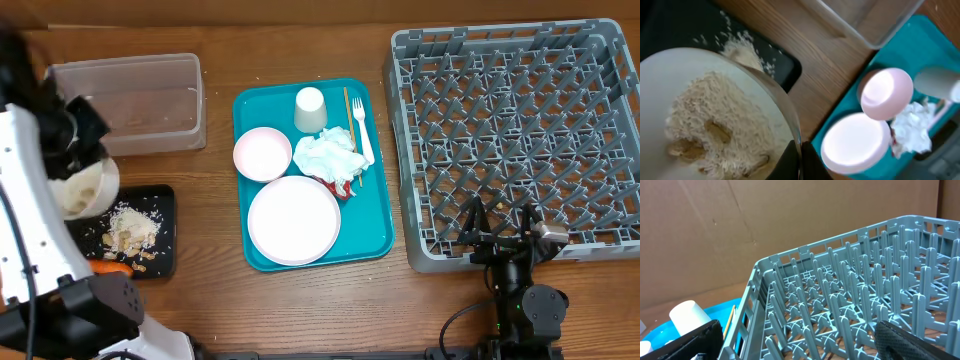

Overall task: Sort waste into correct bins and load items into the dishwasher rack
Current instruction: 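Carry the bowl over the black tray and tip out its rice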

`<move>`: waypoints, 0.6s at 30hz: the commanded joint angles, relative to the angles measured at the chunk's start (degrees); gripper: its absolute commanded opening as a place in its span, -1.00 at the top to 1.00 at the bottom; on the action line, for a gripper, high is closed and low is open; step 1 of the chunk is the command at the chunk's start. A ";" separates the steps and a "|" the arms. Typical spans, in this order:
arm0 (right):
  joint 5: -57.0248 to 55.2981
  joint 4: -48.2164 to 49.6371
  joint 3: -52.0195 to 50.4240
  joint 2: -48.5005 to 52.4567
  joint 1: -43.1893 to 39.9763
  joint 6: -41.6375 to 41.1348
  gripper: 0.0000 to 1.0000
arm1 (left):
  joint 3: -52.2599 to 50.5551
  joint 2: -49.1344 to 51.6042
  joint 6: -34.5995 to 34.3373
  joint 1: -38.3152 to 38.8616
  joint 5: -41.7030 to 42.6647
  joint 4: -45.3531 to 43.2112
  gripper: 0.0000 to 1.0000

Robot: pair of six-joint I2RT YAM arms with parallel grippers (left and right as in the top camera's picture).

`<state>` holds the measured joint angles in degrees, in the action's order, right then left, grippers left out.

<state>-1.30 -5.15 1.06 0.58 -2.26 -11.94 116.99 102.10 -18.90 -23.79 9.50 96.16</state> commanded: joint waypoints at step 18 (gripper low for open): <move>0.11 0.35 -0.59 -0.39 -0.22 0.35 -1.00 | -36.37 -1.81 37.99 -30.42 53.96 -11.54 0.92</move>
<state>-1.30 -5.19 1.06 0.58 -2.26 -11.97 85.23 101.62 9.30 -51.51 50.72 87.24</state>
